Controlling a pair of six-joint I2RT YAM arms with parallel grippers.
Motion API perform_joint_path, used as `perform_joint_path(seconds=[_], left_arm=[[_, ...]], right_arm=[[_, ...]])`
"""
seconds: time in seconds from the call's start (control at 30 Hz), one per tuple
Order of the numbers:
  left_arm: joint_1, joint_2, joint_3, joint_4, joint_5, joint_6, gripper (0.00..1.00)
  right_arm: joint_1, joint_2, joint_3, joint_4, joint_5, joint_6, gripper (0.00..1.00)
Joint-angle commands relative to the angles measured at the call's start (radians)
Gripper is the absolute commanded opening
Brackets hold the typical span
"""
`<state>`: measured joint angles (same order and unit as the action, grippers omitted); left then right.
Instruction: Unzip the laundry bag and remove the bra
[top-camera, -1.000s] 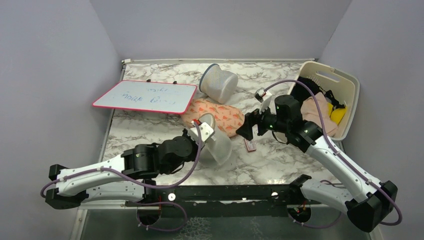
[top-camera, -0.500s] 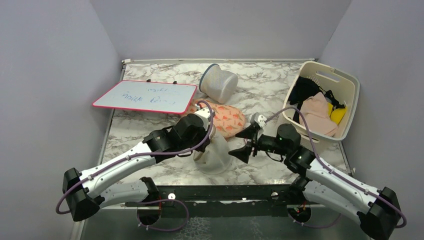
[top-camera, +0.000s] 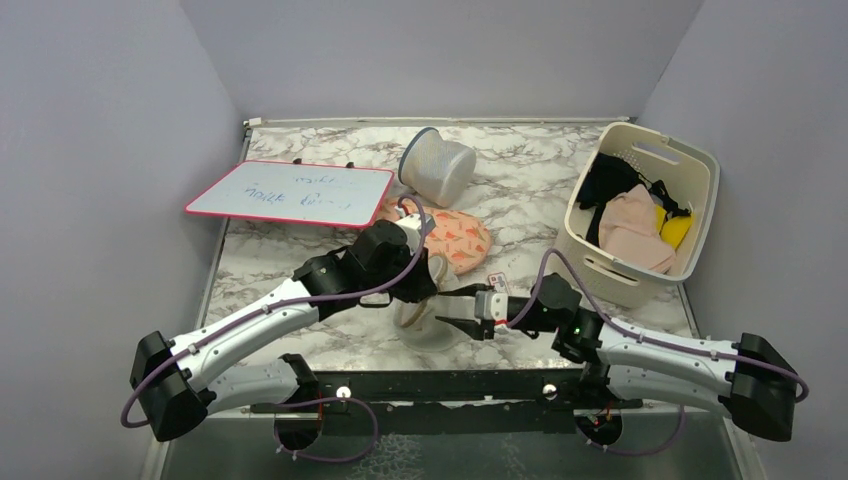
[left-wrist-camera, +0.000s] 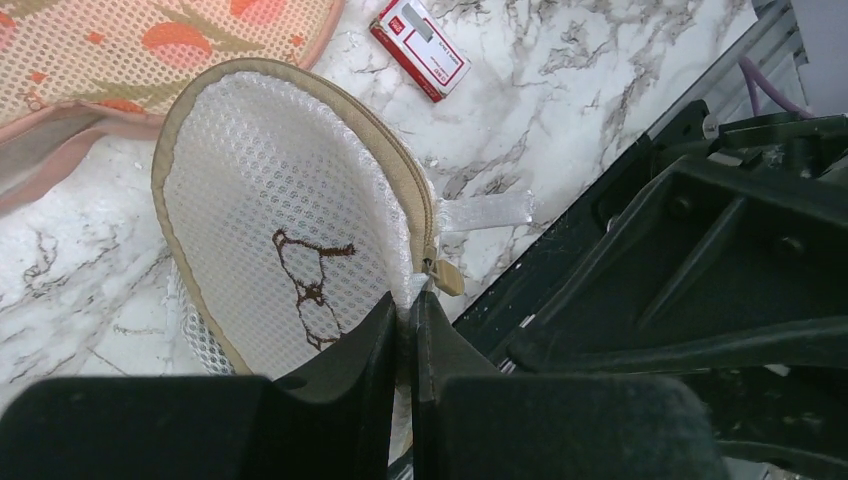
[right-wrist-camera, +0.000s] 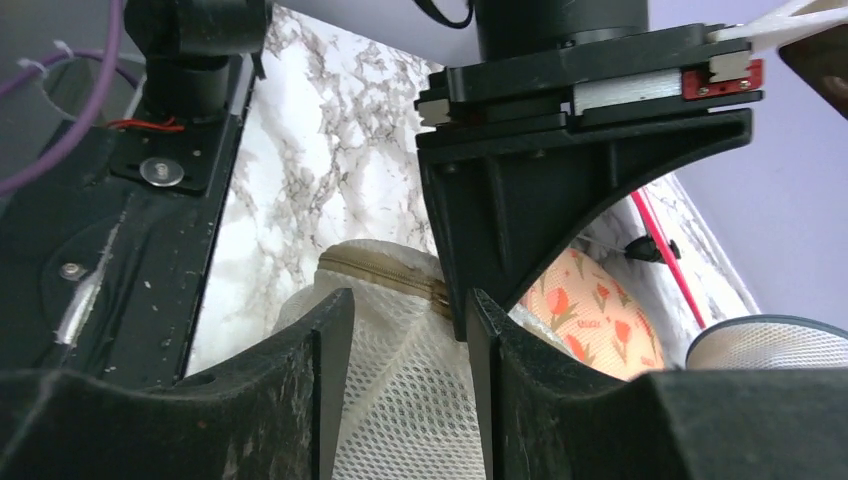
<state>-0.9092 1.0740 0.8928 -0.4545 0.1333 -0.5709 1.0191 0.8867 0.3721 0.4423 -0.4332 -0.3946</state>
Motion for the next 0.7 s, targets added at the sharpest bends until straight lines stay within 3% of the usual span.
perform_joint_path(seconds=[0.0, 0.17, 0.67], left_arm=[[0.013, 0.004, -0.012, 0.045, 0.072, -0.035, 0.0], [0.02, 0.002, -0.019, 0.045, 0.092, -0.038, 0.0], [0.028, 0.015, -0.017, 0.054, 0.127, -0.036, 0.0]], right_arm=[[0.049, 0.053, -0.036, 0.163, 0.166, -0.156, 0.43], [0.079, 0.091, -0.056, 0.213, 0.271, -0.203, 0.43], [0.08, 0.14, -0.098, 0.334, 0.352, -0.205, 0.4]])
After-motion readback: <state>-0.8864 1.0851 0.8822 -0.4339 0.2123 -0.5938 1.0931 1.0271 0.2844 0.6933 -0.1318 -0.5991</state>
